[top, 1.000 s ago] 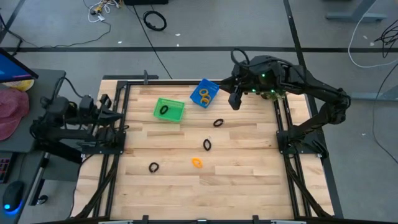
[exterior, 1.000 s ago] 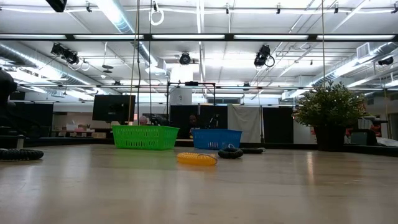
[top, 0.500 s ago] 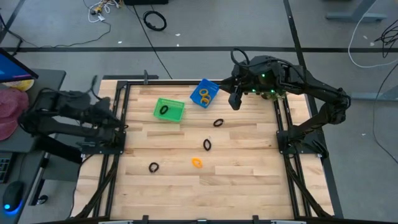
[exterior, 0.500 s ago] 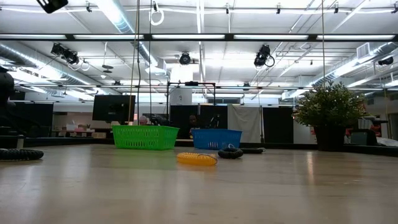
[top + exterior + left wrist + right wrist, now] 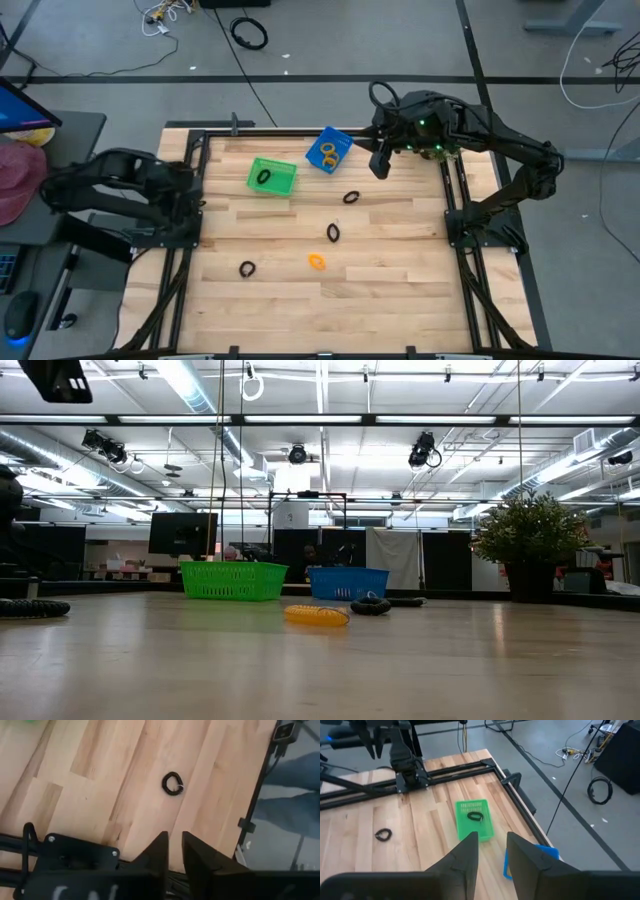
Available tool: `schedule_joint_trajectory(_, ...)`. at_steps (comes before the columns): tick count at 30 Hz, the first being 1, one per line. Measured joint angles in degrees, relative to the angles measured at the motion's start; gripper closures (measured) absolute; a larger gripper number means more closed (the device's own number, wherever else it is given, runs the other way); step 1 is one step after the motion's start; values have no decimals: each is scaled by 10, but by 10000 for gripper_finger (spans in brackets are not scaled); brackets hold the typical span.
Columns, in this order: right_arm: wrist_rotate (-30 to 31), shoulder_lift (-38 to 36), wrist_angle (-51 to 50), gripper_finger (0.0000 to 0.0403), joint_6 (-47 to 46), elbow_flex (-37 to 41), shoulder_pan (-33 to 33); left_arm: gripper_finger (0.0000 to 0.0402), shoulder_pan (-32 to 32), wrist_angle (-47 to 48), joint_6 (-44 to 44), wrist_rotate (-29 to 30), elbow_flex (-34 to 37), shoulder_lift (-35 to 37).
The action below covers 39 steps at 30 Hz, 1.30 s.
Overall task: Sort spring keychains into baskets
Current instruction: Put the black spring keychain into the green basket
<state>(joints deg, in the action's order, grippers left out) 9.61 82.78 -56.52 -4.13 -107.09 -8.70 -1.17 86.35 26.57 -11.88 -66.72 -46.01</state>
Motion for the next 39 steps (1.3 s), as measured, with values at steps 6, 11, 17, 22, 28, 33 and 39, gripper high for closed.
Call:
schedule_joint_trajectory(6,0,0,-12,298,17,0,0,285,-15,-2,-20,-9,0,-51)
schedule_joint_trajectory(11,0,0,-15,298,22,0,0,253,-58,-9,-72,43,0,-109)
schedule_joint_trajectory(17,0,0,-15,298,24,0,0,230,-103,-64,-93,90,0,-171)
schedule_joint_trajectory(22,0,0,-21,298,24,0,0,209,-143,-130,-92,107,0,-218)
schedule_joint_trajectory(28,0,0,-40,298,27,0,0,189,-181,-147,-57,125,13,-276)
schedule_joint_trajectory(33,0,-1,-41,298,31,-1,0,194,-205,-227,38,122,86,-296)
schedule_joint_trajectory(39,0,-1,-40,298,33,-1,0,212,-214,-314,120,104,170,-298)
